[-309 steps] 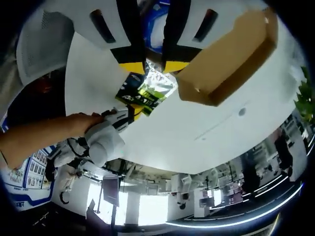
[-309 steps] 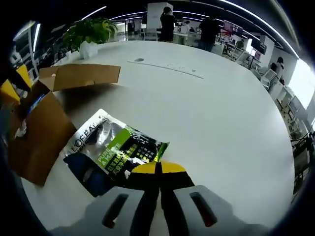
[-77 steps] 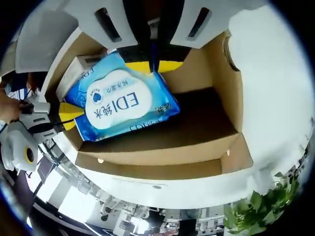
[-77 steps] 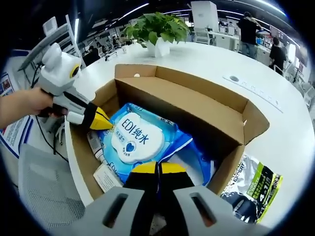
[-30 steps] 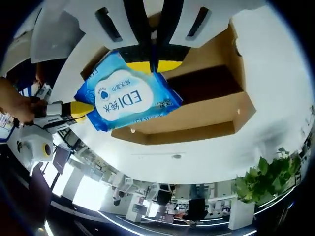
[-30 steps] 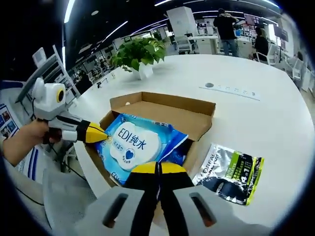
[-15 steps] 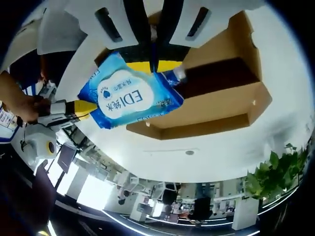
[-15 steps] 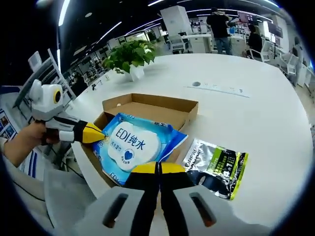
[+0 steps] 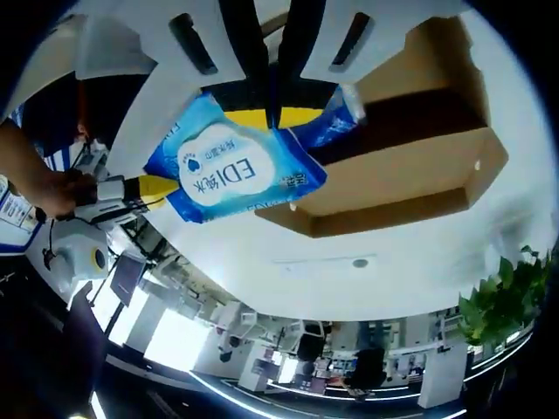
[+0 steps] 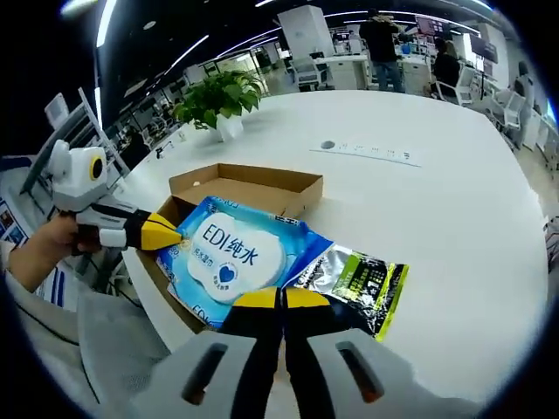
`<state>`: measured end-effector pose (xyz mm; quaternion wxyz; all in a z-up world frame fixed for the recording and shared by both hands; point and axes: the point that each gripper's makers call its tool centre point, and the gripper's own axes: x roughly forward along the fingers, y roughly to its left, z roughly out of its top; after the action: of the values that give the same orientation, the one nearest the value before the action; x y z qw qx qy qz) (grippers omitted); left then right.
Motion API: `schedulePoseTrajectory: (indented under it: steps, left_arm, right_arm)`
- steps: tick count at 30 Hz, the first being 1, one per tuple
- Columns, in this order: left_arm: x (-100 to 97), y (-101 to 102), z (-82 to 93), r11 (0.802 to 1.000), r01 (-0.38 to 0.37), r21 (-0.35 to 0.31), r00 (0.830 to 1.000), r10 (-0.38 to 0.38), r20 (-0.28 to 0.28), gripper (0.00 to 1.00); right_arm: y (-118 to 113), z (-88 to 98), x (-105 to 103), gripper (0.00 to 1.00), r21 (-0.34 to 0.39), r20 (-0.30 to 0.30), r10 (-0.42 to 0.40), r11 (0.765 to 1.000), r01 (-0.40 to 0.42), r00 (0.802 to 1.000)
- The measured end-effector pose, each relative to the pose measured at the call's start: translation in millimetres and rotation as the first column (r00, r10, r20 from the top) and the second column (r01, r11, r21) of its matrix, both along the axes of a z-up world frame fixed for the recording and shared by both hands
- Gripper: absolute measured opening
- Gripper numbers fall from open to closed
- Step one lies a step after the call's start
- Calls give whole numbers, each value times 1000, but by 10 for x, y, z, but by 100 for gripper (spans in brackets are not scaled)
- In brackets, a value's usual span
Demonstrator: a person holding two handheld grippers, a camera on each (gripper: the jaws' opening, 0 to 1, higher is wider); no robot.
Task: Operate the shoe box by opening the lid, removing the specified soft item, and placing it in the target area until the item is outside and the box remains undamaged.
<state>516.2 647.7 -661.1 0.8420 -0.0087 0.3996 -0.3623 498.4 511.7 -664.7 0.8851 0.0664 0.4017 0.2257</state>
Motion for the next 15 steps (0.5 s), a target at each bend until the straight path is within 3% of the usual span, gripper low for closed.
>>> schedulePoseTrajectory:
  steps: [15]
  left_arm:
    - [-40, -425, 83, 999, 34, -39, 999, -34, 12, 0]
  right_arm:
    - [-431, 52, -28, 0, -19, 8, -40, 999, 41, 999]
